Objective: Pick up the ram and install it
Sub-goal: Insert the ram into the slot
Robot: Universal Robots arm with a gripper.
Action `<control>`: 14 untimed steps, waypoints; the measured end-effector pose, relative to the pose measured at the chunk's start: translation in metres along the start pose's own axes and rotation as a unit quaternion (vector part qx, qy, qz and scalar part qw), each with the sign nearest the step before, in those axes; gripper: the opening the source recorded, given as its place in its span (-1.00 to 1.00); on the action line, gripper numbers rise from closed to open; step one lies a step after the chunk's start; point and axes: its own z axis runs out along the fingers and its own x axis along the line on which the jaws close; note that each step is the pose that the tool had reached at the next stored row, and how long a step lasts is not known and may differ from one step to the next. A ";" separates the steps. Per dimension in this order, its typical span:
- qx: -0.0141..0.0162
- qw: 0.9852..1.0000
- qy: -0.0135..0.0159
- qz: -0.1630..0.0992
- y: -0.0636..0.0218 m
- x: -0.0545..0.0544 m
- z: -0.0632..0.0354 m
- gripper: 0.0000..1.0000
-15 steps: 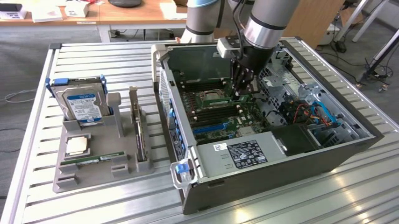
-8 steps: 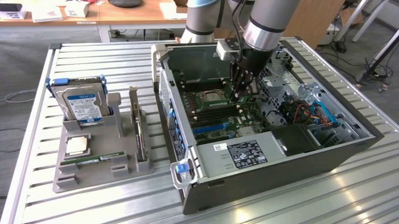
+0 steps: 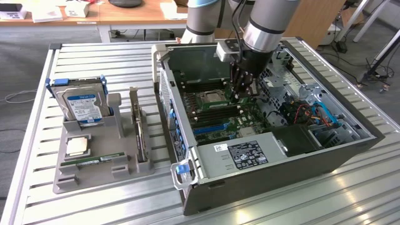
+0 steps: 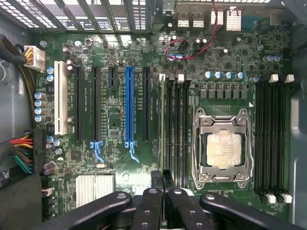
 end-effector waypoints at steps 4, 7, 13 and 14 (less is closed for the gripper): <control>0.000 1.000 0.000 -0.001 0.0002 0.000 0.0014 -0.76; 0.000 1.000 0.000 -0.001 0.0001 0.000 0.0033 -0.76; 0.000 1.000 0.000 -0.002 0.0000 0.000 0.0056 -0.76; 0.000 1.000 0.000 -0.003 0.0000 0.000 0.0062 -0.76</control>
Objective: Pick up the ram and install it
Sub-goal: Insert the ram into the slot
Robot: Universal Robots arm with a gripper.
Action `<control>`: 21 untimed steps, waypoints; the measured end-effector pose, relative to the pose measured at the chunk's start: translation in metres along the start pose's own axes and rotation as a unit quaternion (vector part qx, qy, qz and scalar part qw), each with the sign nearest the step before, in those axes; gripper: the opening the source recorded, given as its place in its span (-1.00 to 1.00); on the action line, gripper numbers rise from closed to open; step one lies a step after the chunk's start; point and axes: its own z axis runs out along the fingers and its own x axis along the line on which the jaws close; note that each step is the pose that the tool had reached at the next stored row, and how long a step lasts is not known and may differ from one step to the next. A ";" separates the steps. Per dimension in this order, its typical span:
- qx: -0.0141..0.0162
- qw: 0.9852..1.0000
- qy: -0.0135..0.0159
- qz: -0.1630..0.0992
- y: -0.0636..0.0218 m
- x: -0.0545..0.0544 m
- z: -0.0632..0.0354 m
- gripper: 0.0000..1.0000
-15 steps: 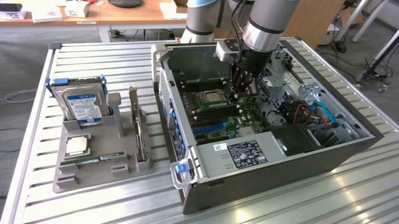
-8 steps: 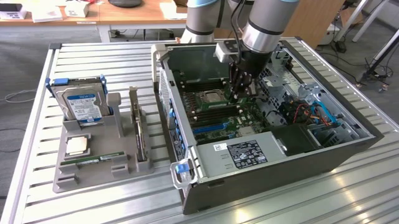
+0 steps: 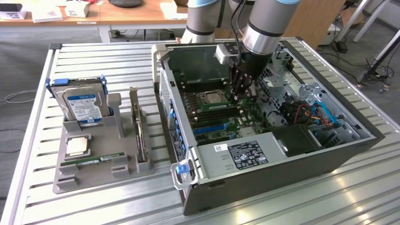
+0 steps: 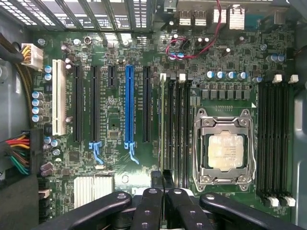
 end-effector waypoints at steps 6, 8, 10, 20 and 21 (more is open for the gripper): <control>0.000 1.000 0.000 -0.001 -0.0001 0.000 0.0026 -0.76; 0.000 1.000 0.000 -0.001 -0.0001 0.000 0.0027 -0.76; 0.000 1.000 0.000 -0.001 -0.0001 0.000 0.0027 -0.76; 0.000 1.000 0.000 -0.001 -0.0004 0.000 0.0089 -0.76; 0.000 1.000 0.000 -0.001 -0.0003 0.000 0.0089 -0.76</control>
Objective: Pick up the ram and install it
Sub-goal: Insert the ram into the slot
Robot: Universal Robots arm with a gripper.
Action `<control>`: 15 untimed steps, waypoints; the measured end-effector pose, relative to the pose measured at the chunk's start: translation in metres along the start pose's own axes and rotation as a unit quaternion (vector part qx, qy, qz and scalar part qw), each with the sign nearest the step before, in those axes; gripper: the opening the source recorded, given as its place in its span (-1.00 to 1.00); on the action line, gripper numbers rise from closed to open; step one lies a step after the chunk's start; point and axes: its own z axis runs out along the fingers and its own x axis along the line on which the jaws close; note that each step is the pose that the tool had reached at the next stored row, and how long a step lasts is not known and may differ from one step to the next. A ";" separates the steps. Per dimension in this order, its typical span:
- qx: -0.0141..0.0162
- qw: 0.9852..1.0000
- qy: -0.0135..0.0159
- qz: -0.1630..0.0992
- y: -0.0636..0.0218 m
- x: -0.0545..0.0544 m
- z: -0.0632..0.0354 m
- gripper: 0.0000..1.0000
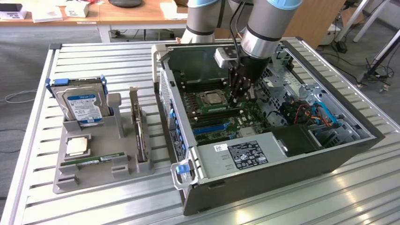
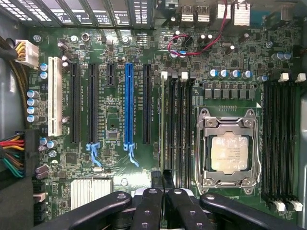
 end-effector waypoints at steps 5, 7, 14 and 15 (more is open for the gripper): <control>0.000 1.000 0.000 0.000 0.0000 -0.001 0.0005 -0.76; 0.000 1.000 0.000 0.000 0.0000 -0.001 0.0006 -0.76; 0.000 1.000 0.000 0.000 -0.0002 -0.001 0.0043 -0.76; 0.000 1.000 0.000 0.000 -0.0002 -0.001 0.0050 -0.76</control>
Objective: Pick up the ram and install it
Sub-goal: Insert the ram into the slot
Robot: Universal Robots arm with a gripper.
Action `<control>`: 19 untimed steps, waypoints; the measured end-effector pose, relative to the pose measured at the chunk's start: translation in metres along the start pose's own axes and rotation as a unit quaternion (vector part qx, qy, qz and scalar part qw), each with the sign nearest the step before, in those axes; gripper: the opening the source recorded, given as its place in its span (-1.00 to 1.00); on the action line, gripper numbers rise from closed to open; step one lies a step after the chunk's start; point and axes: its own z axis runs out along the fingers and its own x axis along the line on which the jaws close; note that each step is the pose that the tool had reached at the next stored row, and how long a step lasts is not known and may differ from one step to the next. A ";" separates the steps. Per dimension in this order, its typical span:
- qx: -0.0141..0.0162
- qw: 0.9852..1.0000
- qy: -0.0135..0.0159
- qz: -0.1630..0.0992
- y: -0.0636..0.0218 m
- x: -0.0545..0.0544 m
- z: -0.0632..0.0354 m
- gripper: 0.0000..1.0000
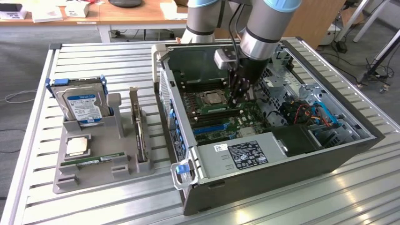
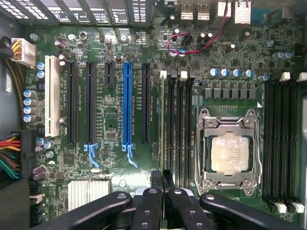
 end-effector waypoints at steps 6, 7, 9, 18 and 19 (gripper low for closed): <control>0.000 1.000 0.000 0.000 -0.0001 0.000 0.0017 -0.76; 0.000 1.000 0.000 0.000 0.0003 0.000 0.0018 -0.76; 0.000 1.000 0.000 0.000 0.0006 0.000 0.0019 -0.76; 0.000 1.000 0.000 0.000 0.0013 0.000 0.0043 -0.76; 0.000 1.000 0.000 0.000 0.0013 0.000 0.0049 -0.76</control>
